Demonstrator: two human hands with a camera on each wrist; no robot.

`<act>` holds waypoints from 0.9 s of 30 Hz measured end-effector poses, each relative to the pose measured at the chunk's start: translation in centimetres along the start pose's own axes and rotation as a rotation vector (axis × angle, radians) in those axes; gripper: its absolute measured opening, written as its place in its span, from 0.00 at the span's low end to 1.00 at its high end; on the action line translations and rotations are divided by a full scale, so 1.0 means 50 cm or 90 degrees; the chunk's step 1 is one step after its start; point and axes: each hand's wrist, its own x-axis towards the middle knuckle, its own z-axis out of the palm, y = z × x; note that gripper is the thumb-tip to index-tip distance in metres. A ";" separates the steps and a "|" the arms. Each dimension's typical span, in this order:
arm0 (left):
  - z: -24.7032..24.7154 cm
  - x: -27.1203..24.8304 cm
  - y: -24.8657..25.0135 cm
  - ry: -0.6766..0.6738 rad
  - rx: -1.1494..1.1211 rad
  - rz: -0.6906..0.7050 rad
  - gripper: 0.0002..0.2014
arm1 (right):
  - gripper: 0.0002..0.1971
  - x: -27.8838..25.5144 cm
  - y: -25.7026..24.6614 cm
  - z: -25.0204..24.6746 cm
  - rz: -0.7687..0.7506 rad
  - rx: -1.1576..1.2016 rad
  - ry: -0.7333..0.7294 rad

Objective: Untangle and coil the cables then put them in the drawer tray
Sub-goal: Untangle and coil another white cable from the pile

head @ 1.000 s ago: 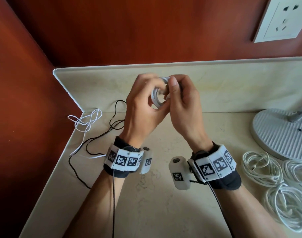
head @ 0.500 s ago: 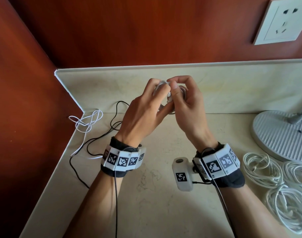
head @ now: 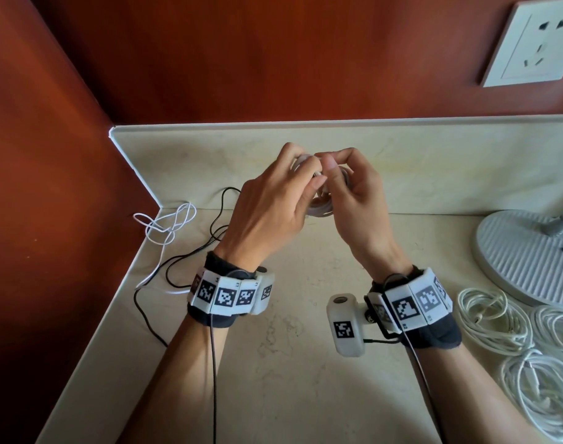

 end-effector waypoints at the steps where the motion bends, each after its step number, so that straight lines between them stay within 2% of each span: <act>1: 0.003 0.002 0.002 0.039 -0.046 -0.014 0.19 | 0.09 0.000 -0.003 0.001 -0.013 -0.005 -0.004; 4: 0.015 0.008 0.012 0.114 -0.210 -0.065 0.18 | 0.07 0.000 -0.009 0.002 -0.049 -0.032 -0.002; 6: 0.020 0.011 0.017 0.135 -0.302 -0.124 0.17 | 0.07 -0.003 -0.010 0.002 -0.074 -0.060 -0.017; 10: -0.001 0.023 0.018 0.161 -0.547 -0.320 0.11 | 0.08 -0.006 0.005 -0.001 -0.067 -0.152 -0.056; 12: -0.018 0.025 0.014 0.189 -0.611 -0.385 0.12 | 0.09 -0.004 0.013 -0.007 -0.045 -0.164 -0.059; 15: -0.038 0.027 0.017 0.185 -0.652 -0.396 0.13 | 0.09 -0.004 0.012 -0.012 -0.070 -0.175 -0.060; 17: -0.044 0.025 0.018 0.183 -0.689 -0.405 0.19 | 0.08 -0.002 0.008 -0.008 -0.083 -0.187 -0.078; 22: -0.043 0.022 0.013 0.125 -0.747 -0.423 0.23 | 0.08 0.000 0.005 -0.013 -0.106 -0.224 -0.131; 27: -0.046 0.028 0.002 0.164 -0.817 -0.476 0.24 | 0.08 -0.001 -0.011 -0.029 -0.121 -0.204 -0.180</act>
